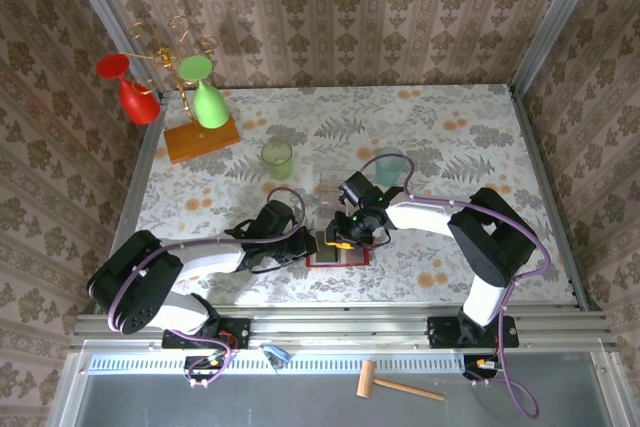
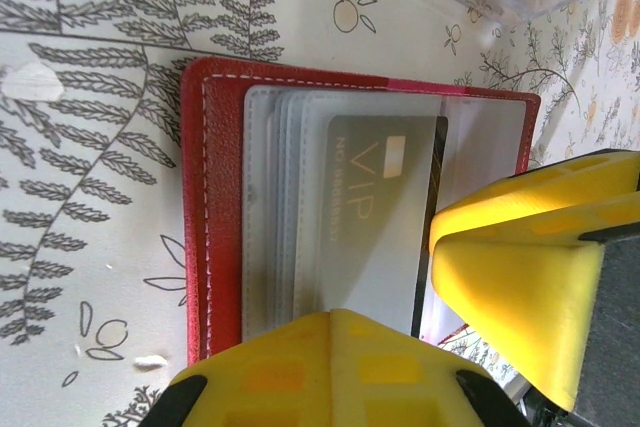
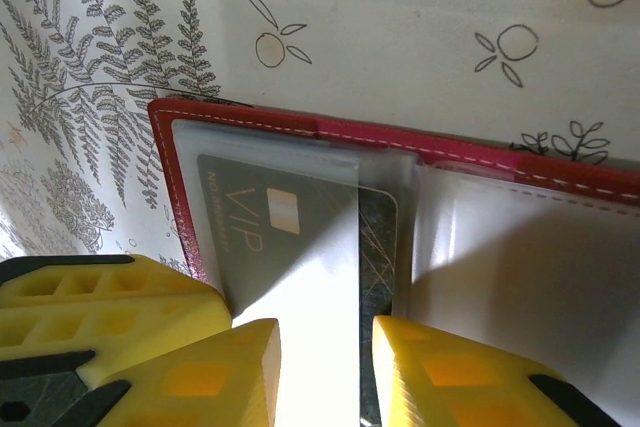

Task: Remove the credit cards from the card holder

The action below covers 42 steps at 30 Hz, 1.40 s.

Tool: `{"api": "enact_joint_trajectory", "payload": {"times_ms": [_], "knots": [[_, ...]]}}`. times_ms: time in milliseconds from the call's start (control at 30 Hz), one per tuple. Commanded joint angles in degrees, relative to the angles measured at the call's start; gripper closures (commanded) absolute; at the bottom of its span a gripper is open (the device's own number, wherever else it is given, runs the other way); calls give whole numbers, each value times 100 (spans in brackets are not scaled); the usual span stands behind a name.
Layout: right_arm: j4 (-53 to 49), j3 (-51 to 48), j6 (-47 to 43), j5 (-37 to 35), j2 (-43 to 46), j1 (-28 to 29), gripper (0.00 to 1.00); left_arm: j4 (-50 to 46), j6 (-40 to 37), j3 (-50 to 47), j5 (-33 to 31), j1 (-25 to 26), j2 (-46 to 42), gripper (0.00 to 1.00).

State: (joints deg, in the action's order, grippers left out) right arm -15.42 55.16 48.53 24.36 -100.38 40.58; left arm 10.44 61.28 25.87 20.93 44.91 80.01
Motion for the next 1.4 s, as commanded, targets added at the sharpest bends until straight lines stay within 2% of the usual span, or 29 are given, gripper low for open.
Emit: {"api": "enact_joint_trajectory", "payload": {"times_ms": [0, 967, 1133, 1367], "knots": [[-335, 153, -137, -199, 2, 47, 69, -40, -104, -117, -71, -39, 41, 93], [-536, 235, -259, -441, 368, 19, 69, -35, -103, -101, -54, -48, 45, 93], [-427, 146, -206, -353, 431, 20, 69, -36, -111, -93, -54, -44, 37, 93], [118, -50, -5, 118, 293, 30, 69, -36, -107, -73, -64, -47, 67, 93]]}}
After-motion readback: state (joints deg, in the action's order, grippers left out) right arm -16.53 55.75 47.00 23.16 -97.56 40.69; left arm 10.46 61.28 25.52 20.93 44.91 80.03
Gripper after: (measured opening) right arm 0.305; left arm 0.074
